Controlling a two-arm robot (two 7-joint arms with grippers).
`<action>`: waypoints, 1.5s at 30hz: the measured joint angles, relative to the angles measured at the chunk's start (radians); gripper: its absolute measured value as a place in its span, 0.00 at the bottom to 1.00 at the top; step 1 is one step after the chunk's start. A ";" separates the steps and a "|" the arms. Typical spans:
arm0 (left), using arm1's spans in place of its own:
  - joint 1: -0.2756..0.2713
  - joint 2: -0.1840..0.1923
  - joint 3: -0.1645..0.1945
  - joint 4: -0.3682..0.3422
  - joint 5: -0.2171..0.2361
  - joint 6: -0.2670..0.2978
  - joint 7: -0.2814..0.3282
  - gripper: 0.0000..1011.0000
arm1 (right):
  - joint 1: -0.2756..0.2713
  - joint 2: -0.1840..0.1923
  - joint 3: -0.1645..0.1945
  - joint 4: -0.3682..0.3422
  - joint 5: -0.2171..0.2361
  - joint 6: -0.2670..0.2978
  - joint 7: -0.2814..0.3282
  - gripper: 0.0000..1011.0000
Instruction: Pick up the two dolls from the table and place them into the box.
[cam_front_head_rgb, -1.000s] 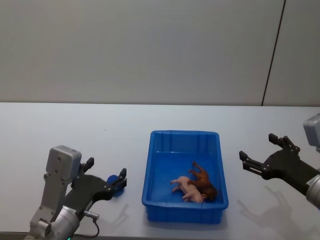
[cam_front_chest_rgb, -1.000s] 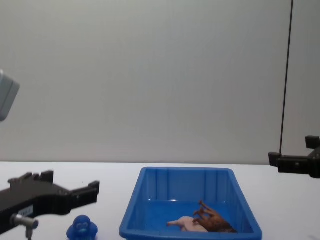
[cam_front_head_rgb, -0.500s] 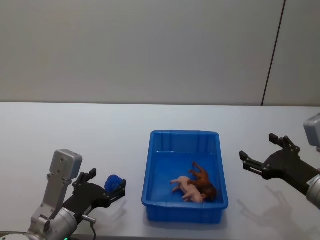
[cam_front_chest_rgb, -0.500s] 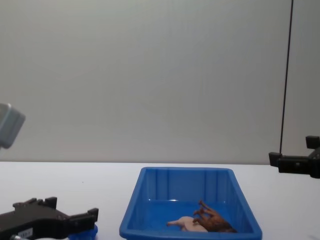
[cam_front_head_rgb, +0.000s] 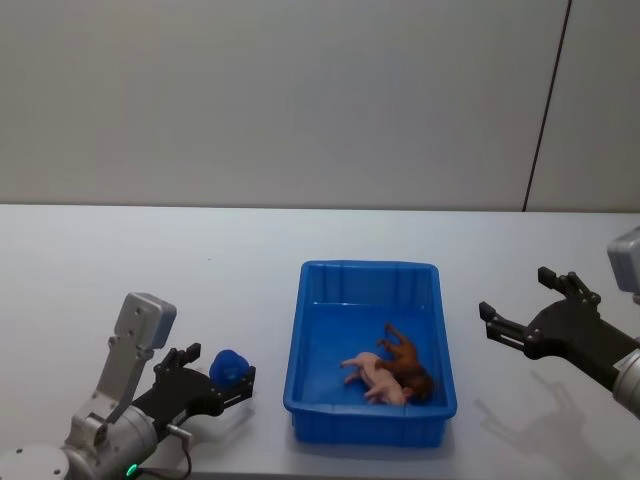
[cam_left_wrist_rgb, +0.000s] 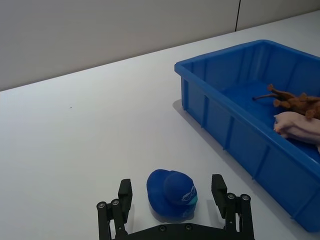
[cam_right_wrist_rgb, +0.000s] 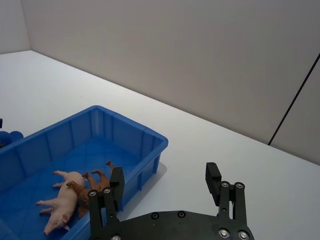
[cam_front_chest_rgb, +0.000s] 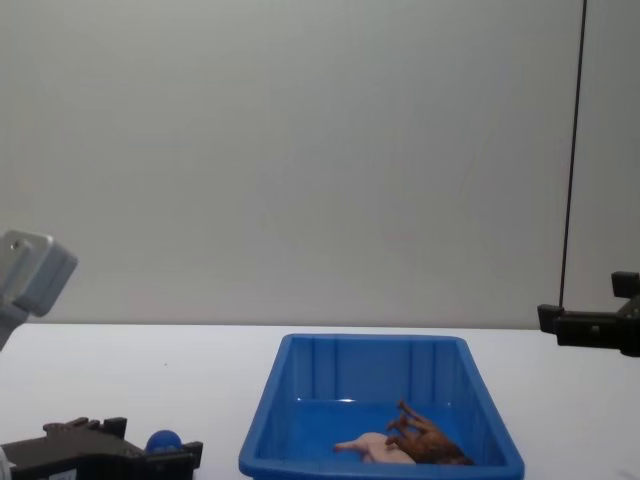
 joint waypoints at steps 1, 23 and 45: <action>-0.003 -0.001 0.000 0.005 0.002 0.002 -0.004 0.99 | 0.000 0.000 0.000 0.000 0.000 0.000 0.000 0.99; -0.071 -0.030 -0.002 0.095 0.052 0.029 -0.090 0.60 | 0.000 0.000 0.000 0.000 0.000 0.000 0.000 0.99; -0.090 -0.009 -0.026 -0.059 0.128 0.035 -0.076 0.43 | 0.000 0.000 0.000 0.000 0.000 0.000 0.000 0.99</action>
